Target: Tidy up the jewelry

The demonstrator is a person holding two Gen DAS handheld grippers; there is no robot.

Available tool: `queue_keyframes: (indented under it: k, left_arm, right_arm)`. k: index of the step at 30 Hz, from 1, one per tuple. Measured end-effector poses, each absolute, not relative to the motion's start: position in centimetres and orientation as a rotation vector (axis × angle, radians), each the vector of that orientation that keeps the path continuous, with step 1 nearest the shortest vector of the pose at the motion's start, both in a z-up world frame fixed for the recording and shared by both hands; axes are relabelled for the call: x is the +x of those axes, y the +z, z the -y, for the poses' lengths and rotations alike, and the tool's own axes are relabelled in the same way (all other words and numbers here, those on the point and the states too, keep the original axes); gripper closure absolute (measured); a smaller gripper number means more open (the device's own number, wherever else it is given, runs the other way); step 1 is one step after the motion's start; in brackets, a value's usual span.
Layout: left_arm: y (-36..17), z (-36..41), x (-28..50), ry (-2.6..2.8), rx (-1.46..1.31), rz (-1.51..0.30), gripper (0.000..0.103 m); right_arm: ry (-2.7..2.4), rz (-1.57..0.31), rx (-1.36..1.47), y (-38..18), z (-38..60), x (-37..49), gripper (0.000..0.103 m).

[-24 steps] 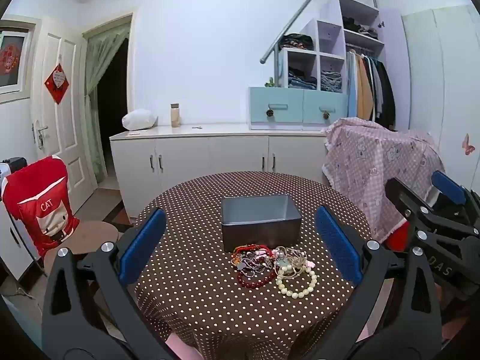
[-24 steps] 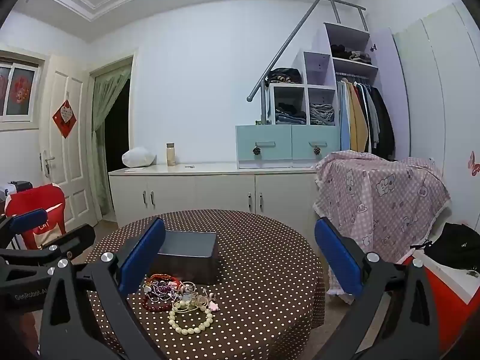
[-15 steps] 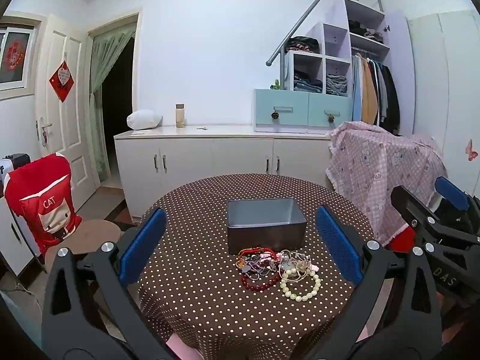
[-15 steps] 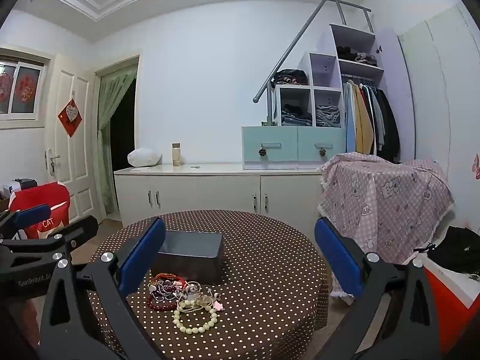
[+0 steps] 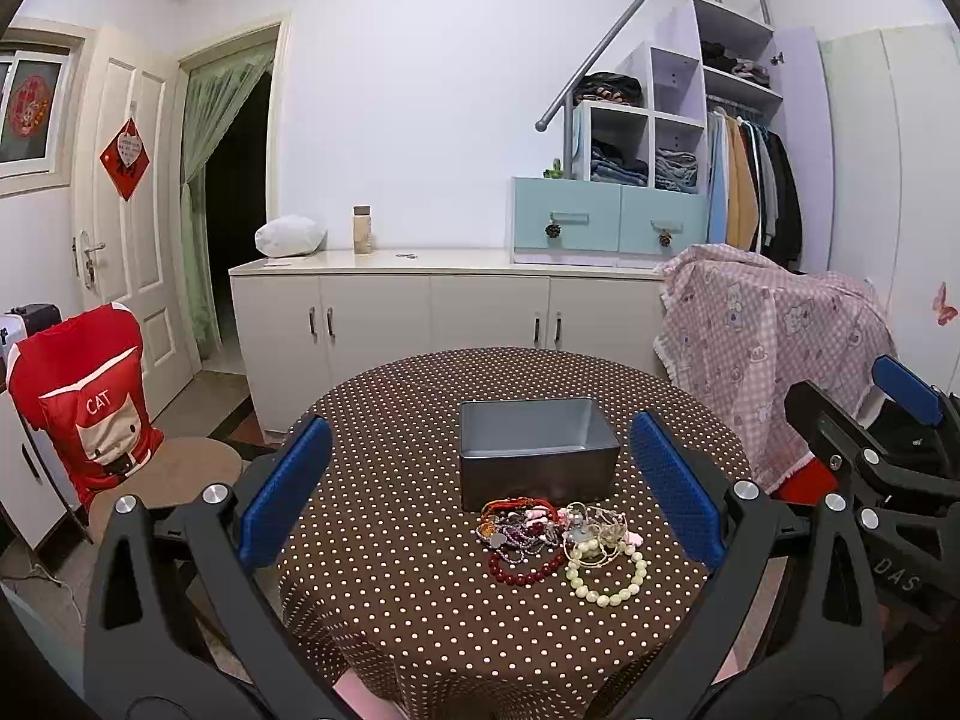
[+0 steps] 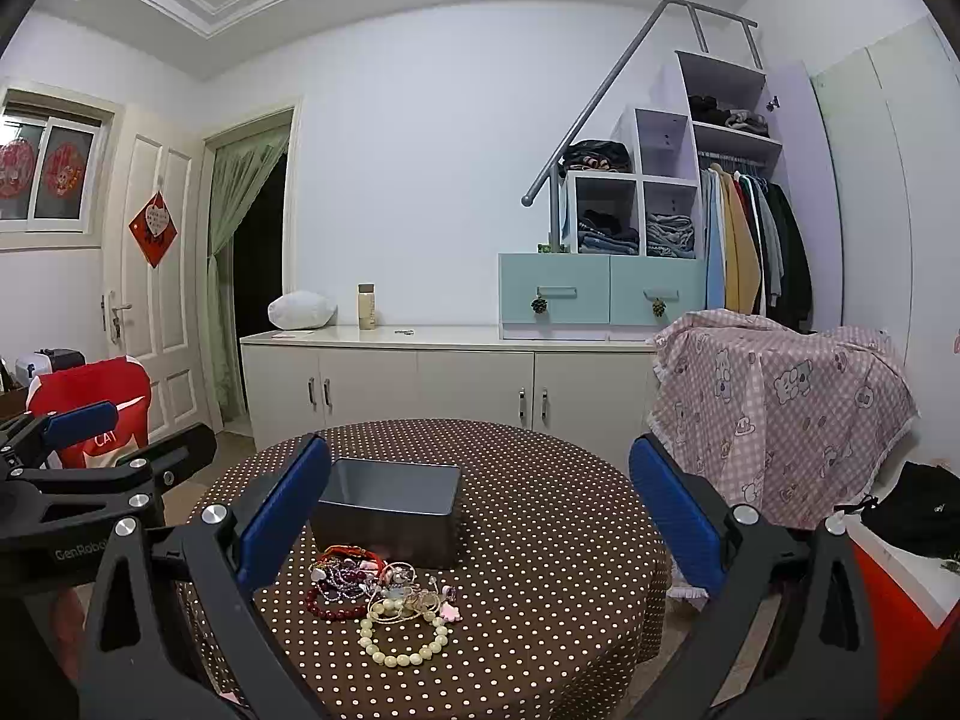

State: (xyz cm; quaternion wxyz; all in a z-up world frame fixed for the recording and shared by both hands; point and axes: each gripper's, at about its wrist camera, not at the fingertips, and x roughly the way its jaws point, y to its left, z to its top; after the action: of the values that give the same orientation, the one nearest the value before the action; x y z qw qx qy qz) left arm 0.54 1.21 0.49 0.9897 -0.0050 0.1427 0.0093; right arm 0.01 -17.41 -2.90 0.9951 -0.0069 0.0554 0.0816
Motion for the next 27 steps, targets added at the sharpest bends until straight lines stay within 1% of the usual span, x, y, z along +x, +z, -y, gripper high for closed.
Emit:
queue_keyframes:
  k: [27]
  left_arm:
    - [0.21,-1.33,0.49,0.024,-0.008,-0.284,0.006]
  right_arm:
    - [0.169,-0.129,-0.018,-3.32,17.3,-0.08,0.007]
